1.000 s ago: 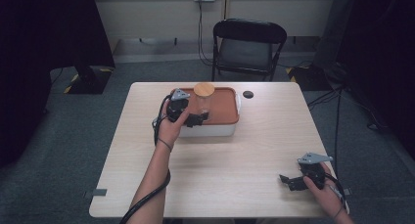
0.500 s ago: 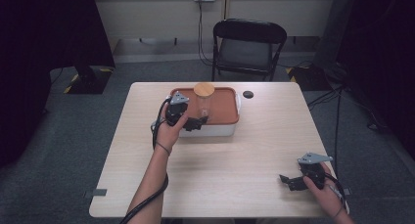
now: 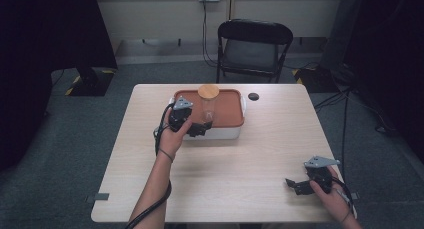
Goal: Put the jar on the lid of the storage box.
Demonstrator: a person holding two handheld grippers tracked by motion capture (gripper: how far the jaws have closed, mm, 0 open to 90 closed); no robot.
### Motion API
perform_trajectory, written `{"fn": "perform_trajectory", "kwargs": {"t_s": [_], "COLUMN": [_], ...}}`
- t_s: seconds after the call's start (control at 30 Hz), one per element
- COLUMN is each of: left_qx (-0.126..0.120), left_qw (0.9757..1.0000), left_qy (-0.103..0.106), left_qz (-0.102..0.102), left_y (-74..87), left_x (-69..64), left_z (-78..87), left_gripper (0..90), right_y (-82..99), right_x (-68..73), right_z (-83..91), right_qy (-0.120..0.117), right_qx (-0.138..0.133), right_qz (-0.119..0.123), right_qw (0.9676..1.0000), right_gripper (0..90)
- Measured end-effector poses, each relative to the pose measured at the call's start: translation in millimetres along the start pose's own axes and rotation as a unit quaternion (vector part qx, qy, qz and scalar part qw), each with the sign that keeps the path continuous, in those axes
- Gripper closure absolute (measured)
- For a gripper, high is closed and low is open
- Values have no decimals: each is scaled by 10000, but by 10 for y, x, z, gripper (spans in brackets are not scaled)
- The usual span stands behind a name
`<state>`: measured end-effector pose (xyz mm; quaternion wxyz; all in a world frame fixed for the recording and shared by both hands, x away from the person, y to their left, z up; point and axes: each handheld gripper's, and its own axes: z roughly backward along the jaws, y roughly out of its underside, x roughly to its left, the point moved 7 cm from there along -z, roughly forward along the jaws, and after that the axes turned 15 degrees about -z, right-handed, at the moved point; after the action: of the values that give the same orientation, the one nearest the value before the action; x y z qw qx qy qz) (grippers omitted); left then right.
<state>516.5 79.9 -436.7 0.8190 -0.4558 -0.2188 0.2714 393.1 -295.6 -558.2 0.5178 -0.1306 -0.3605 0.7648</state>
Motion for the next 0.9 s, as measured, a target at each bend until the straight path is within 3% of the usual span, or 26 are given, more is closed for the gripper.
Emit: {"fn": "perform_trajectory", "kwargs": {"t_s": [0.9], "left_qx": [-28], "left_qw": [10000], "left_qy": [14], "left_qz": [-14], "left_y": [15], "left_x": [-90], "left_z": [121], "left_gripper": [12], "right_y": [0], "right_x": [0], "right_z": [0], "right_qy": [0], "right_qx": [0], "right_qz": [-1], "right_qw": [10000], "right_gripper": [0]}}
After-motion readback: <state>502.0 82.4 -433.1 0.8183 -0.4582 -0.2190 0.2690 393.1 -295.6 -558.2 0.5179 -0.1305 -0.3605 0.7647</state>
